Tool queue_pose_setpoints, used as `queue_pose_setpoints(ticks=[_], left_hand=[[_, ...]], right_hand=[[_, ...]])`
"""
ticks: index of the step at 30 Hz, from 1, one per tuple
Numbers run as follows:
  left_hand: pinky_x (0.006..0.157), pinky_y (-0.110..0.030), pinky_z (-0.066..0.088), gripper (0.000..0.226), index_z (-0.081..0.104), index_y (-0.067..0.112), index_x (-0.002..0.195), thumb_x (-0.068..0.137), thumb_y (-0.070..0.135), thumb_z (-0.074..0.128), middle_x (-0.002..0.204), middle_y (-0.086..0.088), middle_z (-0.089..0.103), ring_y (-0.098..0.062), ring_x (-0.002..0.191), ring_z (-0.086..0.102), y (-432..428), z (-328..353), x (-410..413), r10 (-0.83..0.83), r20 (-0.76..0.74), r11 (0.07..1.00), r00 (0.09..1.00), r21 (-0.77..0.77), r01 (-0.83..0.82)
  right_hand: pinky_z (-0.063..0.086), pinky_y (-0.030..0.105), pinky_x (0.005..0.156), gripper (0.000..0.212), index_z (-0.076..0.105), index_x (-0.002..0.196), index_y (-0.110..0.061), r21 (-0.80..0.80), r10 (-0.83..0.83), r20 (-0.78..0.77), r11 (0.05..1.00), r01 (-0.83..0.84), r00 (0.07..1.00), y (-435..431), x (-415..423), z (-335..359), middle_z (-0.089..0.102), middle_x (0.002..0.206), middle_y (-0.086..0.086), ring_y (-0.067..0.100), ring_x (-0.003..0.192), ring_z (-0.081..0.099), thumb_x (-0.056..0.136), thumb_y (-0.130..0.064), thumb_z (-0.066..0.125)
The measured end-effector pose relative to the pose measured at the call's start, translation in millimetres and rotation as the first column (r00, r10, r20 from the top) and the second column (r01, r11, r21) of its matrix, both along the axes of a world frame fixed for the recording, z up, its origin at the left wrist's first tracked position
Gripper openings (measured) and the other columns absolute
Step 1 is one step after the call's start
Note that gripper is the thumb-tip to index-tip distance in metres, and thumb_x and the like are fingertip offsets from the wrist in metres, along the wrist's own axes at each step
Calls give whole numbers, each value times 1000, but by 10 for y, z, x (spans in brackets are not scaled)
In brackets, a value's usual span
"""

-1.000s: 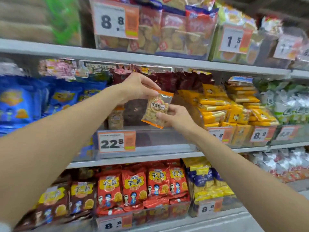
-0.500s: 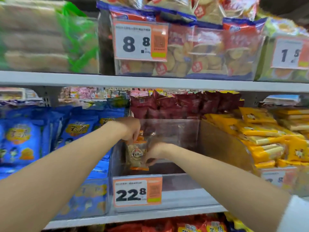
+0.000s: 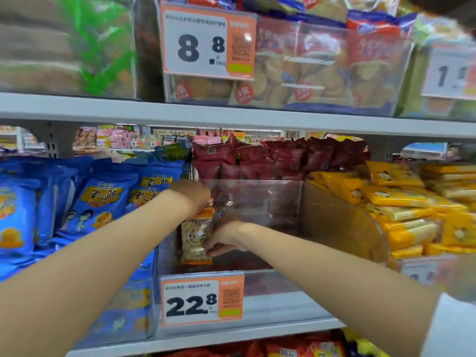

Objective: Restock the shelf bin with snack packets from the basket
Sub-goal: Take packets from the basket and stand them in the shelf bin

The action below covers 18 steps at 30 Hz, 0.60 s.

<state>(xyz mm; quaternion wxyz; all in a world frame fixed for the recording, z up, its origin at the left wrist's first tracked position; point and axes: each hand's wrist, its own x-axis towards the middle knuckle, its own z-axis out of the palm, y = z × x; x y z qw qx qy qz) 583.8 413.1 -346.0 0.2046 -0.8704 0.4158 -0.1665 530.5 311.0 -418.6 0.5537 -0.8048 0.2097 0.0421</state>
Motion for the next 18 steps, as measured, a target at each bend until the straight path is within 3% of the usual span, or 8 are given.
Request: queue_pose_setpoints(ticks=[4, 7, 11, 13, 15, 16, 18], left_hand=[[77, -34, 47, 31, 58, 8, 113, 86, -6, 53, 117, -11, 58, -29, 102, 59, 4, 18, -52, 23, 24, 999, 999, 27, -23], [81, -34, 49, 31, 59, 8, 111, 85, -7, 52, 115, -10, 59, -28, 102, 60, -8, 61, -129, 44, 55, 997, 998, 53, -47], [73, -34, 47, 25, 58, 8, 109, 88, -4, 51, 112, -10, 60, -28, 99, 61, 29, 96, -290, 58, 43, 998, 997, 12, -58], [70, -33, 45, 13, 59, 13, 101, 90, 8, 53, 106, -8, 61, -26, 94, 61, 77, 68, -391, 29, -6, 995, 1000, -95, -30], [68, -28, 42, 6, 59, 15, 93, 88, 19, 57, 102, -5, 61, -25, 94, 59, 107, 5, -480, -66, -134, 949, 989, -313, 20], [67, -27, 41, 5, 58, 17, 87, 85, 22, 60, 97, -4, 61, -24, 92, 59, 108, -28, -549, -130, -217, 894, 967, -449, 19], [65, -30, 44, 13, 53, 21, 72, 79, 23, 64, 84, -2, 62, -24, 84, 60, 69, -94, -741, -252, -325, 737, 912, -674, -36]], right_hand=[[48, 33, 101, 38, 54, 127, 7, -25, 3, -52, 1000, -4, 999, 6, -27, 21, 58, 131, 21, 29, 119, 60, 90, 13, 56], [47, 32, 103, 38, 54, 127, 8, -2, 14, -74, 1000, -14, 997, -29, -123, 80, 57, 133, 20, 27, 120, 58, 91, 15, 52], [49, 33, 101, 30, 61, 115, 6, -51, -29, -50, 998, 26, 998, -60, -235, 143, 59, 130, 19, 25, 117, 60, 86, 14, 59], [56, 34, 89, 27, 66, 108, 5, -176, -91, 55, 979, 99, 994, -62, -364, 187, 68, 115, 18, 25, 103, 67, 81, 5, 70], [55, 27, 65, 17, 67, 94, -1, -312, -134, 234, 928, 205, 963, -59, -608, 262, 68, 92, 10, 21, 80, 65, 78, -2, 73], [48, 26, 59, 11, 64, 84, -8, -338, -143, 330, 905, 258, 933, -54, -772, 303, 65, 83, 6, 20, 75, 61, 78, -4, 72], [38, 26, 59, 19, 53, 74, -15, -390, -148, 514, 837, 384, 845, -64, -1096, 340, 57, 74, -2, 18, 73, 55, 79, -6, 68]])
